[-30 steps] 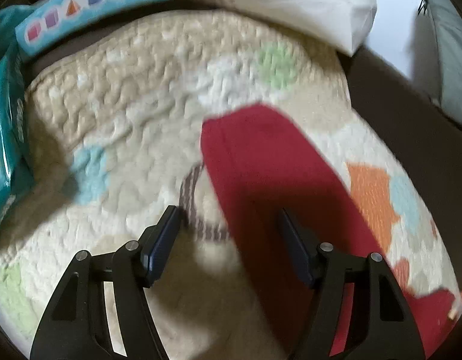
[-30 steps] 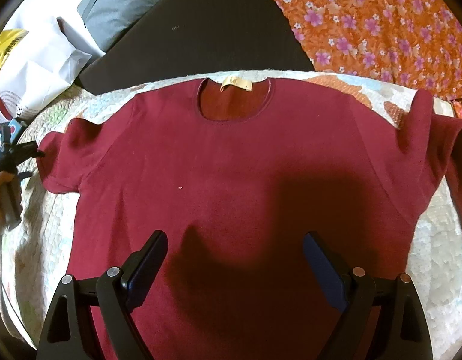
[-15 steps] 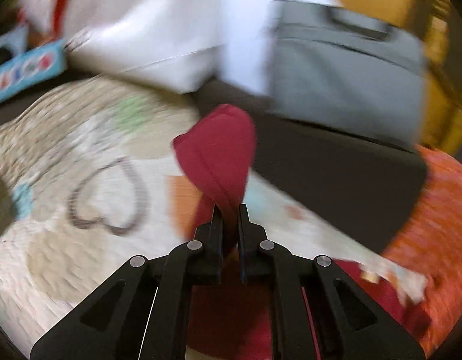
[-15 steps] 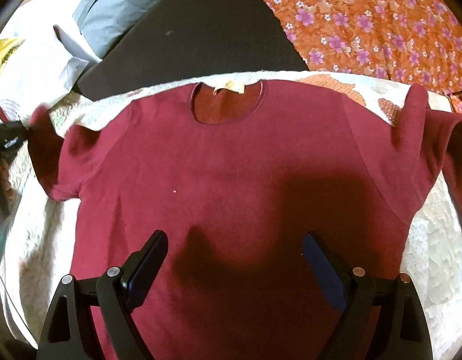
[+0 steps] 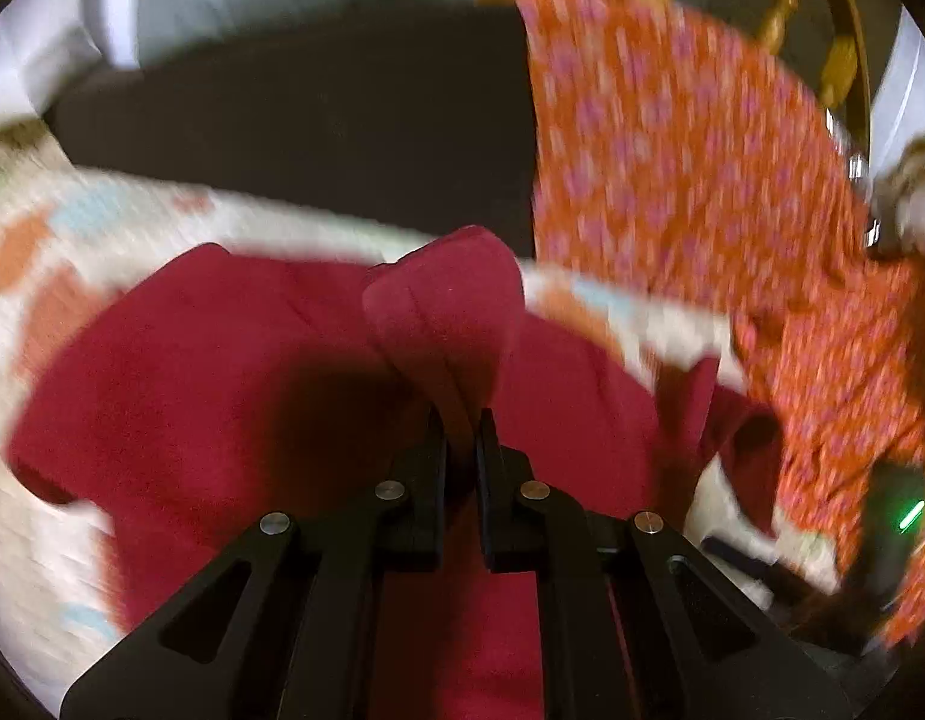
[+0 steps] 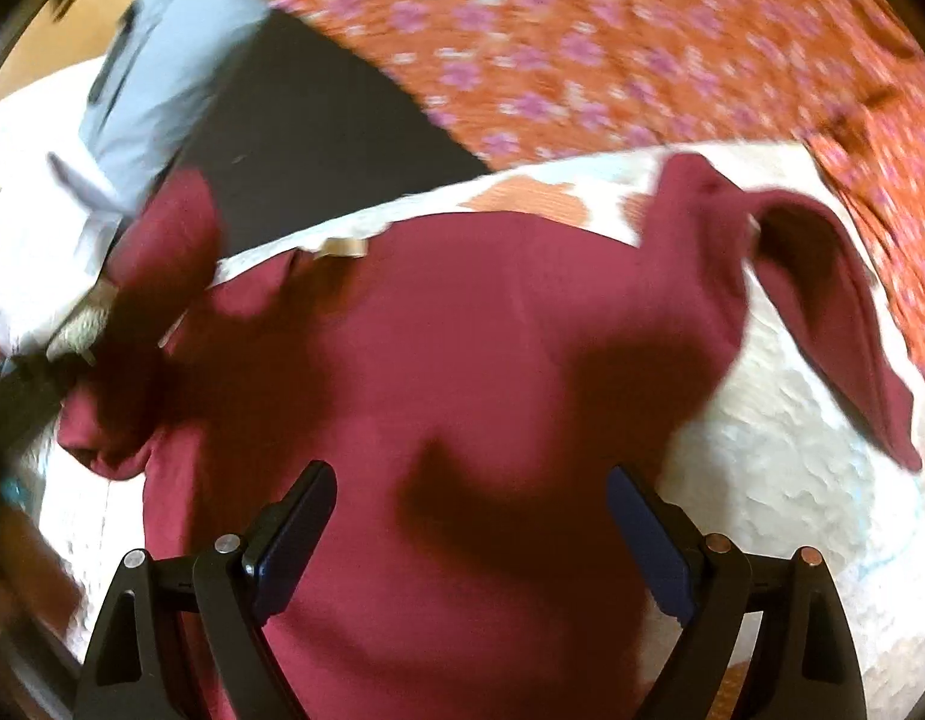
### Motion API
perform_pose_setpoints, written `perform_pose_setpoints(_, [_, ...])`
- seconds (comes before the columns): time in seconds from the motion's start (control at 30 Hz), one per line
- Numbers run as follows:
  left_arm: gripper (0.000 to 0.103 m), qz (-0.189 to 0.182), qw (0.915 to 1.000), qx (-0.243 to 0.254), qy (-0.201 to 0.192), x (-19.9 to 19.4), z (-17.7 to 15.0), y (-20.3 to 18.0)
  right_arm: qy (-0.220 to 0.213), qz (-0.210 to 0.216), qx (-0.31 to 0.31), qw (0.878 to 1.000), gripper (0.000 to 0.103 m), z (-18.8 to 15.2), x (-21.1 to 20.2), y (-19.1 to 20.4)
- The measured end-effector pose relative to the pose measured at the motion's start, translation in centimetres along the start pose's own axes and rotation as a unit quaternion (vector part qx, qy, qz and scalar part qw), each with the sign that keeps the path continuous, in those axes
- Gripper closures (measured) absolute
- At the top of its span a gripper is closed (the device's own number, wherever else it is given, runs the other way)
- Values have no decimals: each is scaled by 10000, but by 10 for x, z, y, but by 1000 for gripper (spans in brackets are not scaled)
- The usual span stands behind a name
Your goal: Fold small clothes
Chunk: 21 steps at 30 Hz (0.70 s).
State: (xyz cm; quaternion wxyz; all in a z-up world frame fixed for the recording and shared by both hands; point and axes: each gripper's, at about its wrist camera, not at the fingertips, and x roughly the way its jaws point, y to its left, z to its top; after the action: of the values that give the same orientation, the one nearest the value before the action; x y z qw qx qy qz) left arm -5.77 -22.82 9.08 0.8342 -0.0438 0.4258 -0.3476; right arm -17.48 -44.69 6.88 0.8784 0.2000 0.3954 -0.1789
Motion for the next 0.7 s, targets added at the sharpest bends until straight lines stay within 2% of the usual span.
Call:
perform_pose_setpoints(0.13, [95, 240, 9983, 171, 502, 30, -21, -9, 145, 254, 586, 9979, 12, 1, 2, -30])
perform_pose_setpoints(0.2, [94, 237, 9977, 245, 579, 21, -21, -13, 187, 406, 762, 9961, 12, 1, 5, -38])
perform_pose_setpoints(0.27, [93, 241, 9971, 480, 534, -6, -17, -15, 164, 556, 816, 9950, 12, 5, 9, -40])
perform_pose_setpoints(0.33, [75, 308, 9965, 663, 396, -31, -16, -14, 138, 622, 734, 9953, 12, 8, 13, -36])
perform_pose_setpoints(0.37, [58, 379, 9964, 721, 253, -50, -15, -10, 155, 652, 687, 9954, 12, 10, 16, -33])
perform_pose_setpoints(0.4, [45, 436, 9965, 711, 114, -63, -15, -6, 185, 732, 650, 9950, 12, 14, 20, -27])
perform_pose_setpoints(0.43, [42, 476, 9966, 669, -22, -70, -16, -1, 191, 815, 635, 9945, 12, 16, 23, -25])
perform_pose_setpoints(0.5, [42, 626, 9965, 438, -349, -89, -17, 20, 226, 1042, 579, 9926, 12, 22, 29, -14])
perform_pose_setpoints(0.6, [42, 945, 9943, 110, -471, -95, -15, 55, 340, 1271, 604, 9895, 12, 28, 40, 1])
perform_pose_setpoints(0.7, [42, 1558, 9861, 101, -572, -94, -6, 83, 673, 982, 453, 9919, 12, 28, 50, 13])
